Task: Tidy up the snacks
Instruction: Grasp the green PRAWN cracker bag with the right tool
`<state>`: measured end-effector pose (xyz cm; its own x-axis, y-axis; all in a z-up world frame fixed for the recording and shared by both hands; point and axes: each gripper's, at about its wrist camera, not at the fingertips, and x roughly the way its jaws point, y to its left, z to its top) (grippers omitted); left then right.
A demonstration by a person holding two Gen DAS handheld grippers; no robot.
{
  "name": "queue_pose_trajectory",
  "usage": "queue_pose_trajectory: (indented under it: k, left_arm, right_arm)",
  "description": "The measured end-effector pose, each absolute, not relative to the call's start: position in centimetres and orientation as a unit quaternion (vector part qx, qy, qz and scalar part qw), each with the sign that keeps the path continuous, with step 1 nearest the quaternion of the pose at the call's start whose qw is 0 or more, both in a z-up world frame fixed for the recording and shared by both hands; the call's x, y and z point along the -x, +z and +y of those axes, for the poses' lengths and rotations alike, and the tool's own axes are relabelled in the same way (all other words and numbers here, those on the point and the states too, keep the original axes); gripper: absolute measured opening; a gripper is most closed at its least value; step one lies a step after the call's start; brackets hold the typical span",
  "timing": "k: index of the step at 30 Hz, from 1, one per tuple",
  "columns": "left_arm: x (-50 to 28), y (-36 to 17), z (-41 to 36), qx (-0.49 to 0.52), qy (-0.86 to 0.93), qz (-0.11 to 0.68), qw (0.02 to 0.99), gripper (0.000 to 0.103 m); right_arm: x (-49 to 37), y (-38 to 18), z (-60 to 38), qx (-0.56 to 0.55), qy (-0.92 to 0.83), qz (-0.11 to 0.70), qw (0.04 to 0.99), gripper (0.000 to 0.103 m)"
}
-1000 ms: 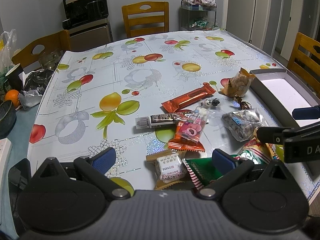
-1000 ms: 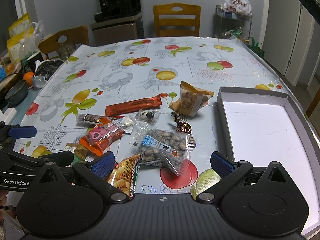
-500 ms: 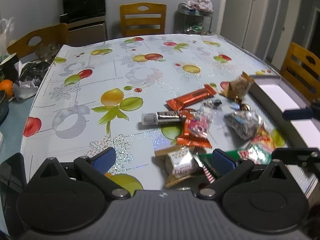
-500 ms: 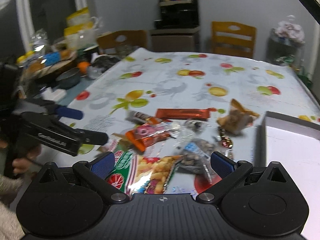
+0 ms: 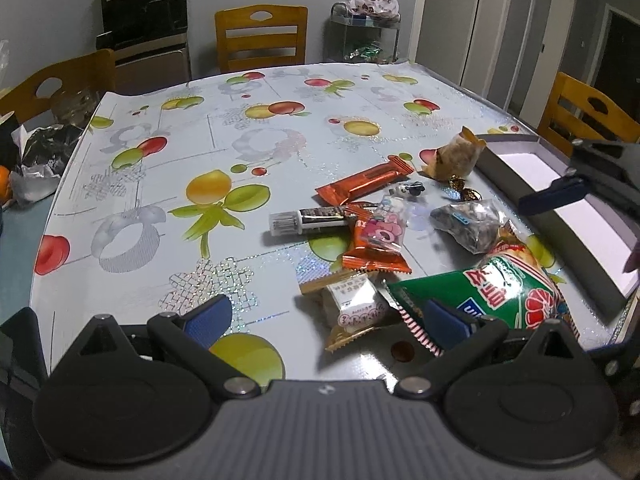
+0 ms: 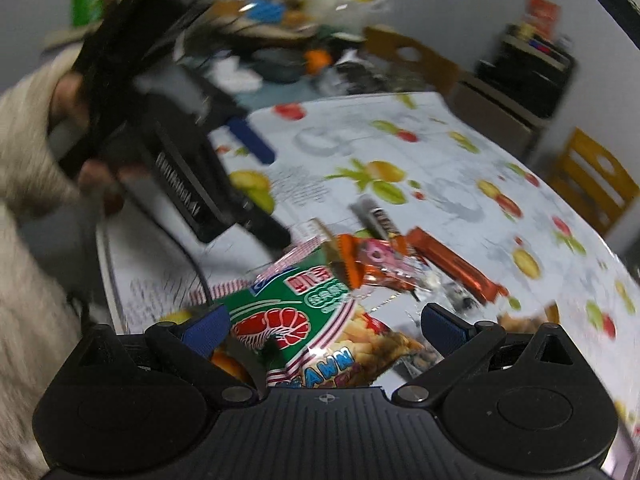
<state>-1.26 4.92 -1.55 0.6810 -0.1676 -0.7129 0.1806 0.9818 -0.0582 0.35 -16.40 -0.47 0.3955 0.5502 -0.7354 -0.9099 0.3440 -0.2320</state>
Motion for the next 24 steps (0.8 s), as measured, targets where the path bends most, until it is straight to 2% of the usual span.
queue_pose_trajectory:
  k: [11, 16, 24]
  left_arm:
    - [0.8, -1.9, 4.8, 0.014, -0.111, 0.396, 0.911, 0.103]
    - [-0.3, -2.9, 4.1, 0.014, -0.108, 0.407, 0.907, 0.103]
    - [-2.0, -4.0, 3.5, 0.027, -0.101, 0.404, 0.909, 0.103]
  right_arm:
    - [-2.5, -2.9, -14.9, 0.336, 0.499, 0.320, 0.732, 0.103]
    - [-3.0, -3.1, -15.7, 0.287, 0.461, 0.350, 0.763, 0.091]
    - [-1.4, -3.2, -16.8, 0.251, 0.401, 0.333, 0.816, 0.078]
